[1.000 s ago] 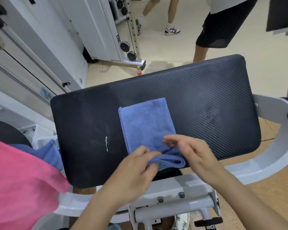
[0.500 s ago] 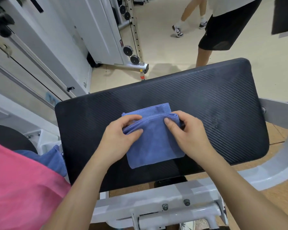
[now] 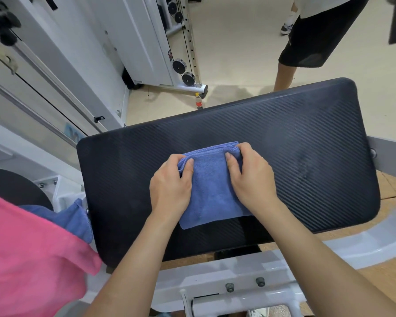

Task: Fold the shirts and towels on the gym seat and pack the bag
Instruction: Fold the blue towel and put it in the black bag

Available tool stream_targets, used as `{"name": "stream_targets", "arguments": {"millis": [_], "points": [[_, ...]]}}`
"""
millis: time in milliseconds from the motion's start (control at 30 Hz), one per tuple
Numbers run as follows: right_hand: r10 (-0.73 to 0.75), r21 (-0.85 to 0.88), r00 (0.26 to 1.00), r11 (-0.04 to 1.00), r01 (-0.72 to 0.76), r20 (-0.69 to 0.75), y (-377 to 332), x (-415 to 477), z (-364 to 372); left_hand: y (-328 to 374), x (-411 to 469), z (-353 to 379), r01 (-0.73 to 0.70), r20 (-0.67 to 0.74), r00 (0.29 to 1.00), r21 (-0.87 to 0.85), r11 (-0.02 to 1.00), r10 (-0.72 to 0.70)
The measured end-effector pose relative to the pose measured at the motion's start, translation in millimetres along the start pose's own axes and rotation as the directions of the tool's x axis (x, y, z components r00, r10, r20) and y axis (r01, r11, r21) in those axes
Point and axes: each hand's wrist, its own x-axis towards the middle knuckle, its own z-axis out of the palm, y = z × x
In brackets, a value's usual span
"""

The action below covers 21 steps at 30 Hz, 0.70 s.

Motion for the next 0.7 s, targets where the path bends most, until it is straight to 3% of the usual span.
{"name": "stream_targets", "arguments": {"millis": [400,467,533,600,633,700], "points": [[-0.064,-0.204,0.998,0.977,0.057,-0.029,1,11,5,-4,2,17,-0.142,-0.120,0.978,0.225,0.964,0.172],[-0.071,-0.225,0.997,0.973,0.060,-0.042,1,12,6,-5,0,12,-0.192,-0.219,0.939,0.306,0.933,0.265],[-0.065,-0.223,0.996,0.973,0.051,-0.056,2,13,6,0,-7,8,-0.315,-0.340,0.819,0.407,0.857,0.462],[-0.039,-0.211,0.998,0.977,0.026,-0.058,1,12,7,3,-15,14,-0.527,-0.275,0.683,0.456,0.717,0.677],[-0.025,-0.199,0.998,0.980,0.013,-0.058,-1,12,6,1,-19,20,-0.596,-0.166,0.670,0.461,0.657,0.724],[0.004,-0.155,1.000,0.988,-0.008,-0.023,-3,11,3,-10,-23,33,-0.599,0.072,0.747,0.505,0.621,0.661]]}}
